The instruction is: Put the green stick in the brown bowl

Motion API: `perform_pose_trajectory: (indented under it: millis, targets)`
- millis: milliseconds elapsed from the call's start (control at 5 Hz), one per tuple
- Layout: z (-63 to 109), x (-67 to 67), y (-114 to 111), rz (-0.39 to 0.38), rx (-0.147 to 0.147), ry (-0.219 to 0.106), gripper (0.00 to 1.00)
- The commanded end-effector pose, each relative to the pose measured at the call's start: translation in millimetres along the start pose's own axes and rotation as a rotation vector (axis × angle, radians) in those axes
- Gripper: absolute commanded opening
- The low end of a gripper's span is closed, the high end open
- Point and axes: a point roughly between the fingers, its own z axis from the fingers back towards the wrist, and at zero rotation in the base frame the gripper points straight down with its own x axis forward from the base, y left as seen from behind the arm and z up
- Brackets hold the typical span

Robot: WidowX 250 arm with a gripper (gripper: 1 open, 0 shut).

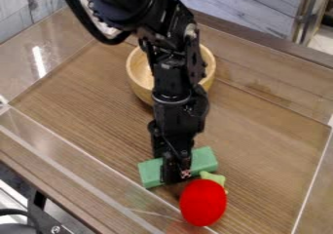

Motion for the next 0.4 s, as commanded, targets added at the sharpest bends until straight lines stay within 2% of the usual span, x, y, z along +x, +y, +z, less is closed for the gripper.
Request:
perform_pose_trajectory:
  millis: [0, 200]
  targets:
    - [17.8, 6.8, 7.4, 0.002, 0.046, -0.055, 0.00]
    - [22.2, 6.6, 8.6, 0.013, 0.051, -0.060, 0.00]
